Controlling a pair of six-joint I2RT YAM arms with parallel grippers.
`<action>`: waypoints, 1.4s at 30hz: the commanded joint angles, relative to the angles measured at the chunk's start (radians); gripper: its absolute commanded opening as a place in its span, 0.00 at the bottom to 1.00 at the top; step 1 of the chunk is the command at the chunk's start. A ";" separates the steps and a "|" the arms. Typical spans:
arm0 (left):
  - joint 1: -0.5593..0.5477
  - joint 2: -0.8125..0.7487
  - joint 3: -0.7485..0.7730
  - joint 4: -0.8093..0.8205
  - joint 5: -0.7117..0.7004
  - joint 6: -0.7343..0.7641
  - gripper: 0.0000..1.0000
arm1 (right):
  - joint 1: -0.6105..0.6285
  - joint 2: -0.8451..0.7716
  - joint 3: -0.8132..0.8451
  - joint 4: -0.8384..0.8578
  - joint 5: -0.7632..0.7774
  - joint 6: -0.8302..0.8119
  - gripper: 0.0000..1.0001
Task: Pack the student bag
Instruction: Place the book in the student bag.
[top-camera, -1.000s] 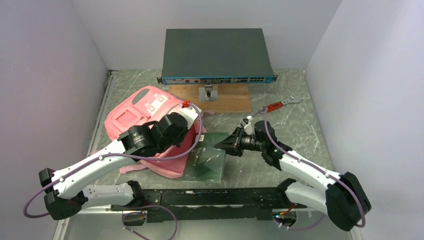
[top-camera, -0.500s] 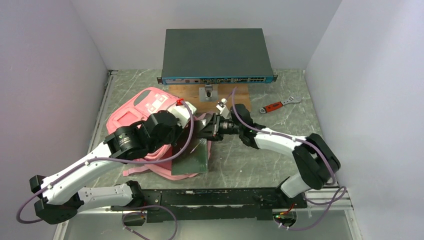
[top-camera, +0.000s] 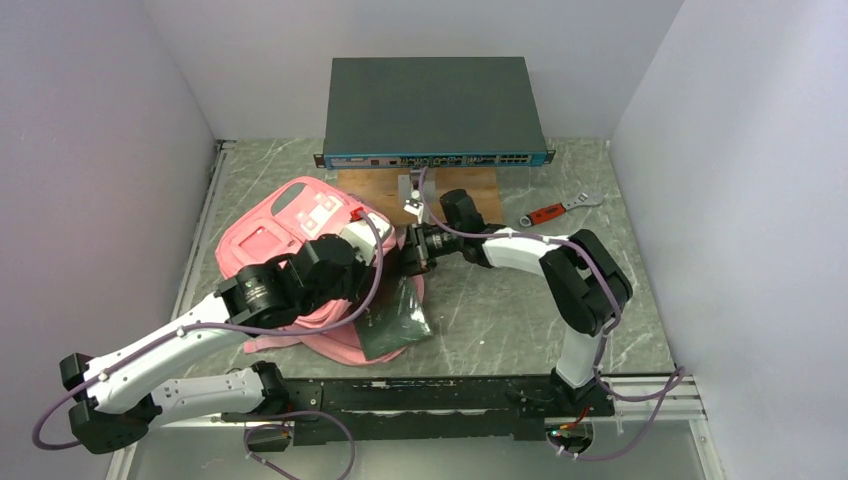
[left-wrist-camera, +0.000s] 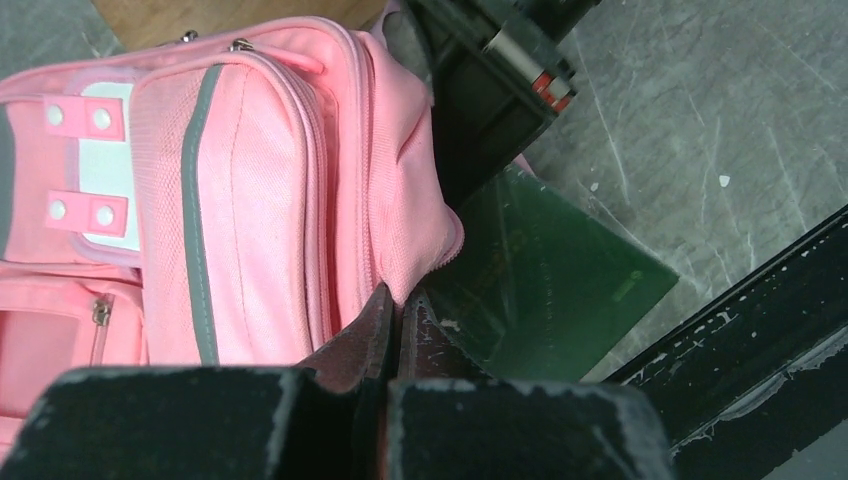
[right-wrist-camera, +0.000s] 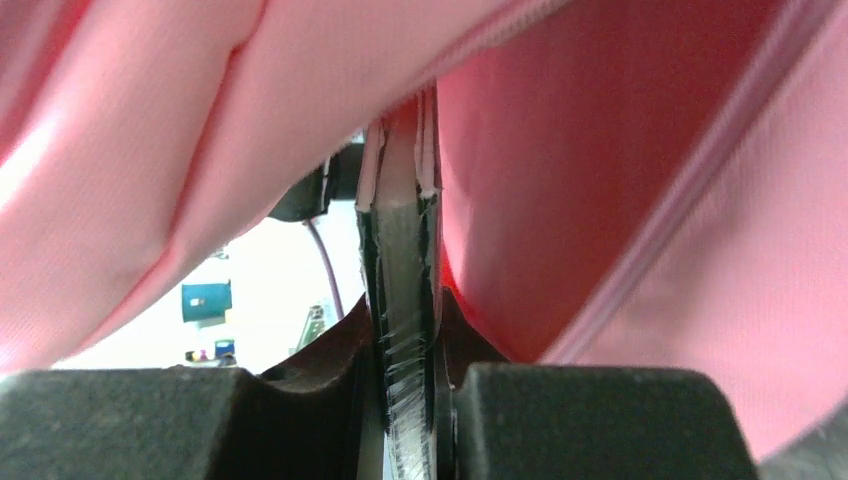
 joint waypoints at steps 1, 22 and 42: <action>-0.003 -0.010 -0.042 0.168 -0.003 -0.077 0.00 | -0.086 -0.087 -0.027 -0.043 -0.247 -0.095 0.00; -0.004 0.229 -0.389 0.439 0.184 -0.444 0.00 | -0.246 -0.240 -0.163 -0.418 0.374 -0.173 0.99; -0.003 0.176 -0.402 0.452 0.199 -0.434 0.00 | 0.187 -1.031 -0.937 0.182 0.768 0.799 0.92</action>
